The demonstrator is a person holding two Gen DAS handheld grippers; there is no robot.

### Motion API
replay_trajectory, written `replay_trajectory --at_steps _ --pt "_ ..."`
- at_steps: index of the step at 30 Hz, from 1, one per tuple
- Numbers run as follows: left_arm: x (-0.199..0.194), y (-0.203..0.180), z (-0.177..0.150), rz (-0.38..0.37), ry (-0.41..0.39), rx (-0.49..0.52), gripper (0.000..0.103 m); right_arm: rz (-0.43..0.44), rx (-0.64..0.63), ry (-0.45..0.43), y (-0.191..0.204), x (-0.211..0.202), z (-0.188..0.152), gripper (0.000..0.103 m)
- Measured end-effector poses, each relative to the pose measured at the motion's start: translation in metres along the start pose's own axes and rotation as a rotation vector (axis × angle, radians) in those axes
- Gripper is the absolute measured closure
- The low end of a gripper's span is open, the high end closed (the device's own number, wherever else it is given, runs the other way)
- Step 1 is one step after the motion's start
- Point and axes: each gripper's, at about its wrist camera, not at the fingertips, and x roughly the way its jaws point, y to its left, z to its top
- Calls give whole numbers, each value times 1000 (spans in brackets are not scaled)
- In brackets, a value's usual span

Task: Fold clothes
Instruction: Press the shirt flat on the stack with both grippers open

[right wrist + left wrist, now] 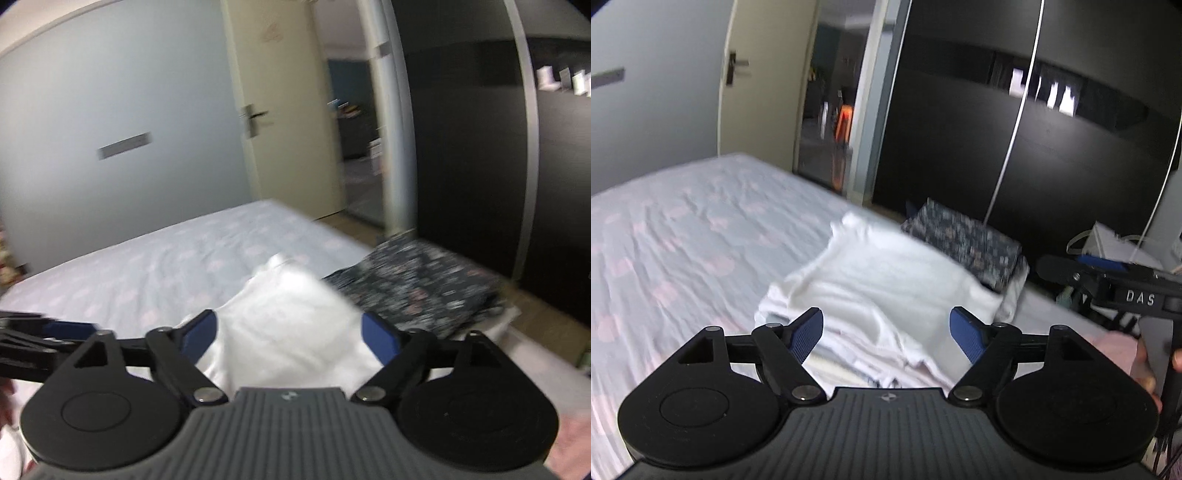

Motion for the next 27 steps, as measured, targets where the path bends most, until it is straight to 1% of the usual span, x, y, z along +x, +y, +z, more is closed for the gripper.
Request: replay_trajectory --at_steps 1,3,5,9,11,14,19,22,24,27 --pt "-5 -2 0 11 -24 4 28 -18 1 -13 3 -6 0 1" --pt "-13 -8 -2 59 -65 24 28 -42 4 -33 7 -18 -2 1" --pt "-22 -13 -3 100 -89 39 27 -66 7 -54 12 -30 -3 1" --pt "-39 -20 -10 135 -148 27 25 -100 57 -22 18 -44 -11 1" --pt "-45 -22 -13 141 -156 23 24 -116 78 -10 22 -51 -16 1" --pt "-50 -25 -19 132 -118 30 24 -137 99 -8 30 -58 -27 1" --pt "-54 -30 -37 137 -87 53 24 -130 97 23 42 -69 -50 1" --pt "-51 -29 -49 121 -54 23 24 -126 71 39 51 -71 -63 1" --pt "-47 -29 -58 121 -32 22 24 -118 62 48 55 -71 -71 1" --pt "-40 -33 -70 154 2 28 24 -104 49 66 60 -70 -83 1"
